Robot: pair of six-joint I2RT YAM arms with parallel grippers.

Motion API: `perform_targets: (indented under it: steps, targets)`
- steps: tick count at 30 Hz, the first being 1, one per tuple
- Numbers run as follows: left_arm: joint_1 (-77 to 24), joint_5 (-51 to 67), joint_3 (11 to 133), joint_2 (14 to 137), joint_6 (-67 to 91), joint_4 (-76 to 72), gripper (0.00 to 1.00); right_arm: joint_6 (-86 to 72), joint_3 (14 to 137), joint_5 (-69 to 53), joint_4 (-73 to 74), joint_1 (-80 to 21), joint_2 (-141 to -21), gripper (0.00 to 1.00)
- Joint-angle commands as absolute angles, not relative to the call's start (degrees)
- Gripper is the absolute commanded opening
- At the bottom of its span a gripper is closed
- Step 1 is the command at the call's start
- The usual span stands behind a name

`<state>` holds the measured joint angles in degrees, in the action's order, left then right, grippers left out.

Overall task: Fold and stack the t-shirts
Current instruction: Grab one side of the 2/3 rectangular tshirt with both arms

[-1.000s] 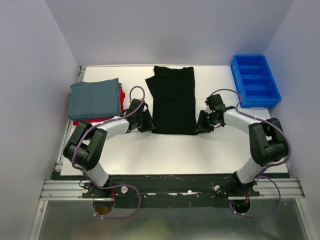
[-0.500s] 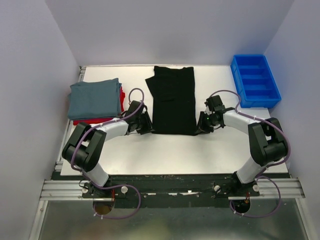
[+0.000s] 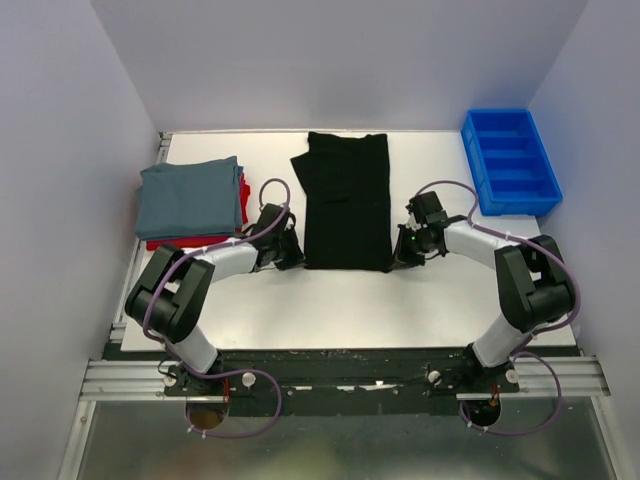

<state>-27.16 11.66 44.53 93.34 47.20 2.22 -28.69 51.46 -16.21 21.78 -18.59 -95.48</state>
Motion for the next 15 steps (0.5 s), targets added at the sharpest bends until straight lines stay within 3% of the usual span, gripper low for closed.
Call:
perform_targets:
  steps: [1, 15]
  targets:
    - [-27.7, 11.4, 44.1, 89.9, 46.0, 5.3, 0.00, -28.4, 50.5, -15.6, 23.8, -19.1, -92.6, 0.01]
    - [-28.4, 9.7, 43.8, 68.1, 44.2, 23.6, 0.00, -26.8, 46.1, -17.9, 38.0, -19.1, -62.5, 0.01]
